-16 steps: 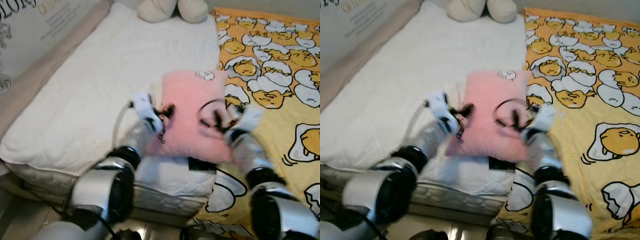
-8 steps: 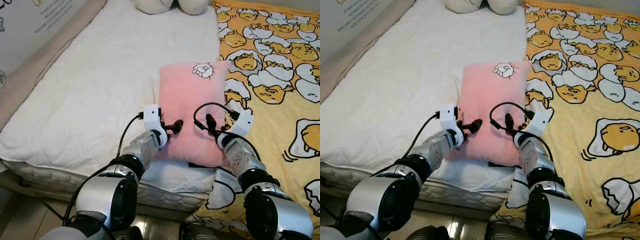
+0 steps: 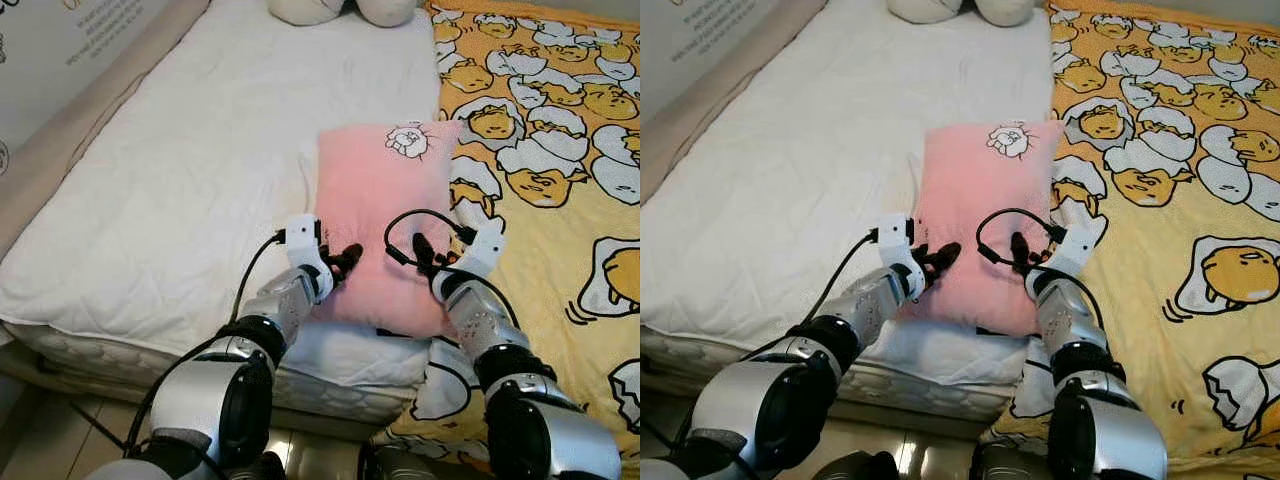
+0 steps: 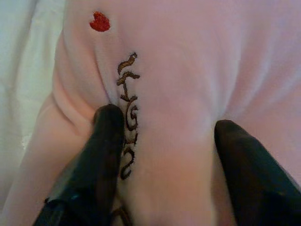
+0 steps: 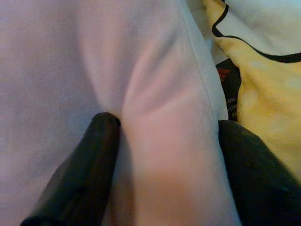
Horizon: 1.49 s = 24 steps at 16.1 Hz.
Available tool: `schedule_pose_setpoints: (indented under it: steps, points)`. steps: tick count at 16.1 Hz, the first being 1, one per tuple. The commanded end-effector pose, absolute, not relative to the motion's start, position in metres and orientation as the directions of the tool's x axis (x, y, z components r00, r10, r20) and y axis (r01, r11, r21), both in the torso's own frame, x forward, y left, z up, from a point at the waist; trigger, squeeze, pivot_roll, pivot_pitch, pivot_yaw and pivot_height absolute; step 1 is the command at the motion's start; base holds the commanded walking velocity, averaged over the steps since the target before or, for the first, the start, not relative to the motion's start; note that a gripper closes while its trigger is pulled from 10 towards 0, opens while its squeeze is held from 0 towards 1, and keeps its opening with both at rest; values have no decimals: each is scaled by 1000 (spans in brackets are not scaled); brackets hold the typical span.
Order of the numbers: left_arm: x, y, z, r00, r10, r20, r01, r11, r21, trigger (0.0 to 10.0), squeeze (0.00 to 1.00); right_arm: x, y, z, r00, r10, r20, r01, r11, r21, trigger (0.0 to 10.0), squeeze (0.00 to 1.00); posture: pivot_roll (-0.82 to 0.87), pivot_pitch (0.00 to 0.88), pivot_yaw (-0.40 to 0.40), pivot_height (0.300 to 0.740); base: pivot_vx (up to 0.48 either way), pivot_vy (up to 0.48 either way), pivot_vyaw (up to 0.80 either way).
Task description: Clean up the room
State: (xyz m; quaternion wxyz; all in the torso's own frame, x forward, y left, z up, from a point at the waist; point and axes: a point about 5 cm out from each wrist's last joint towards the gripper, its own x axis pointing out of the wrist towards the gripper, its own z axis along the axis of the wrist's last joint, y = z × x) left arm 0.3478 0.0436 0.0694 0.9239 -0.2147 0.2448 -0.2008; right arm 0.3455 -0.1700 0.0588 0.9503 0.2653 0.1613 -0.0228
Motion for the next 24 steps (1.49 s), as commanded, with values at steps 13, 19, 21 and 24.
schedule_pose_setpoints:
  steps: [13, 19, 21, 24]
  points:
    - [337, 23, 62, 801, -471, -370, 181, 779, -601, 0, 0, 346, -170, 58, 947, 33, -320, 143, 848, 510, 0, 0, -207, 45, 42, 740, 0, 0, 0]
    - [335, 22, 60, 789, -485, -378, 248, 813, -526, 0, 0, 346, -167, 56, 944, 49, -325, 132, 849, 511, 0, 0, -179, 34, 18, 740, 0, 0, 0]
    - [334, 22, 59, 791, -482, -377, 244, 814, -527, 0, 0, 345, -168, 54, 943, 52, -329, 129, 852, 507, 0, 0, -175, 32, 12, 740, 0, 0, 0]
    - [333, 17, 61, 792, -494, -359, 272, 812, -517, 0, 0, 342, -169, 51, 943, 55, -328, 108, 882, 459, 0, 0, -179, 23, 8, 740, 0, 0, 0]
